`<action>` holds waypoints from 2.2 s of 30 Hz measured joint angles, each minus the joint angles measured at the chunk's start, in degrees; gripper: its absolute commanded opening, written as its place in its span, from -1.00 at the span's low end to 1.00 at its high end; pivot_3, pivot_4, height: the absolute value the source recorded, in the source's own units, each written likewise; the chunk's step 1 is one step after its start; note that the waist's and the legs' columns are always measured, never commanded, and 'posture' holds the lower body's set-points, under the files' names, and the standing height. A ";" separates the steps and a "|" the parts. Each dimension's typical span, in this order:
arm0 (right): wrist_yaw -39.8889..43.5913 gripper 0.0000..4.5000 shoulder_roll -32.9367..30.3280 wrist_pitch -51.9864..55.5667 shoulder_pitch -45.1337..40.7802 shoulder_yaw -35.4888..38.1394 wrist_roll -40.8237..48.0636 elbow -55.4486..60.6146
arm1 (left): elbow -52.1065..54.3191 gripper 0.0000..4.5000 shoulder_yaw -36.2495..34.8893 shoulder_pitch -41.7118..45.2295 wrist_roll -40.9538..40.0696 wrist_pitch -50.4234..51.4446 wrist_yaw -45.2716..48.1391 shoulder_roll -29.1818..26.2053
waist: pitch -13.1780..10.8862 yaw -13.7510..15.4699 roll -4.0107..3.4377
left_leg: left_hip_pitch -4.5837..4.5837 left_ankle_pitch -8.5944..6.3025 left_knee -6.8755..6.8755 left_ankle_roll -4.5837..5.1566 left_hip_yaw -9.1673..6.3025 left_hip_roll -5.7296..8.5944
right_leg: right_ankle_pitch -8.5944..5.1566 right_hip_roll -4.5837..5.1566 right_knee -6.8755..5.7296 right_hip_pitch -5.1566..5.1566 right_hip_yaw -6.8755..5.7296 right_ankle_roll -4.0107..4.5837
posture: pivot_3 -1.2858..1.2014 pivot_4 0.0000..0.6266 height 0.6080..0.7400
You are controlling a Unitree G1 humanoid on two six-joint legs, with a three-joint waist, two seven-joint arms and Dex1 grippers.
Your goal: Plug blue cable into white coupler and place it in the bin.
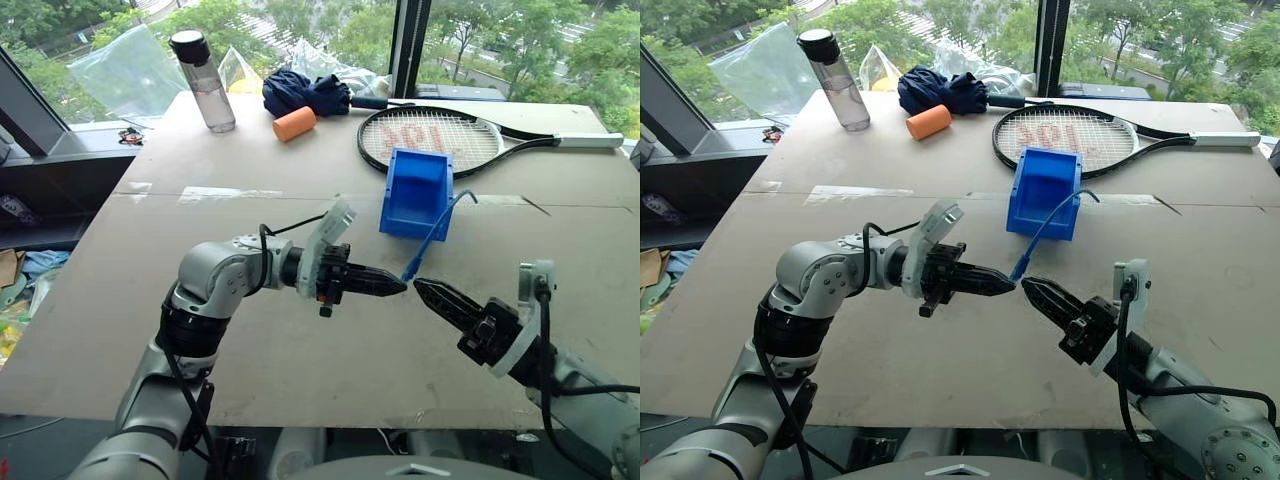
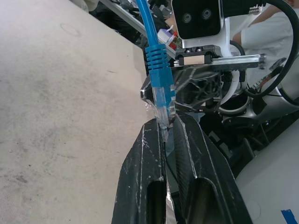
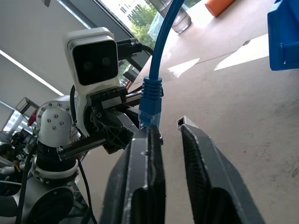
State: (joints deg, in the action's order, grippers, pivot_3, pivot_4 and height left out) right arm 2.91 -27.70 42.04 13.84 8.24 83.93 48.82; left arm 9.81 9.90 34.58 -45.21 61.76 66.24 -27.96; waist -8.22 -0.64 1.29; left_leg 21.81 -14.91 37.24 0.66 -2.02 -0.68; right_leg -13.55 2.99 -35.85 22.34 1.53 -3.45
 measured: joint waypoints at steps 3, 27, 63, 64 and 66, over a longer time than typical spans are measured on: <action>-0.84 0.49 -1.20 -0.84 0.16 -0.02 -0.41 -0.03 | 0.45 -1.00 0.14 0.00 0.17 -0.98 -0.17 -0.25 | 0.00 0.02 0.00 | 0.00 0.00 0.00 0.00 0.01 0.00 | 0.00 0.01 0.00 0.00 0.00 0.00 | 0.03 -0.52 1.00; -28.53 0.28 -6.73 -3.01 -15.03 -10.60 4.81 -1.72 | 0.25 -1.00 12.67 0.00 26.61 -32.41 -0.60 -2.89 | -0.01 0.08 0.01 | 0.07 0.00 -0.01 0.01 0.01 0.02 | 0.03 0.02 0.08 0.04 0.08 0.07 | 0.03 -0.52 1.00; -13.37 -1.00 -9.46 -7.05 -7.27 -2.16 3.26 -5.21 | -0.24 0.98 -4.22 -19.25 31.91 -40.47 -16.38 -8.52 | -0.02 0.87 0.05 | 0.03 0.00 -0.07 0.01 0.08 -0.21 | 0.04 0.09 0.09 0.08 0.20 0.08 | 0.03 -0.52 1.00; -13.25 -1.00 -9.53 -7.03 -7.27 -2.16 2.97 -5.21 | -2.01 0.98 -4.13 -19.62 32.89 -42.49 -16.50 -8.50 | -0.02 0.91 0.05 | 0.03 0.00 -0.07 0.01 0.08 -0.21 | 0.04 0.09 0.09 0.09 0.21 0.08 | 0.03 -0.52 1.00; -13.15 -1.00 -9.70 -7.02 -7.21 -2.15 2.65 -5.21 | -4.54 0.98 -4.12 -20.19 33.97 -44.58 -16.55 -8.27 | -0.02 0.95 0.04 | 0.04 0.00 -0.08 0.01 0.09 -0.22 | 0.04 0.08 0.09 0.11 0.21 0.08 | 0.03 -0.52 1.00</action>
State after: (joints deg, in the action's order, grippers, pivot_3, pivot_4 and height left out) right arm -10.25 -37.40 35.03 6.63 6.10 86.58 43.61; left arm 5.27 5.78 14.39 -11.24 17.19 49.69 -36.23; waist -8.25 0.32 1.34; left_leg 21.86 -14.91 37.16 0.67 -1.93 -0.89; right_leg -13.51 3.07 -35.76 22.45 1.74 -3.36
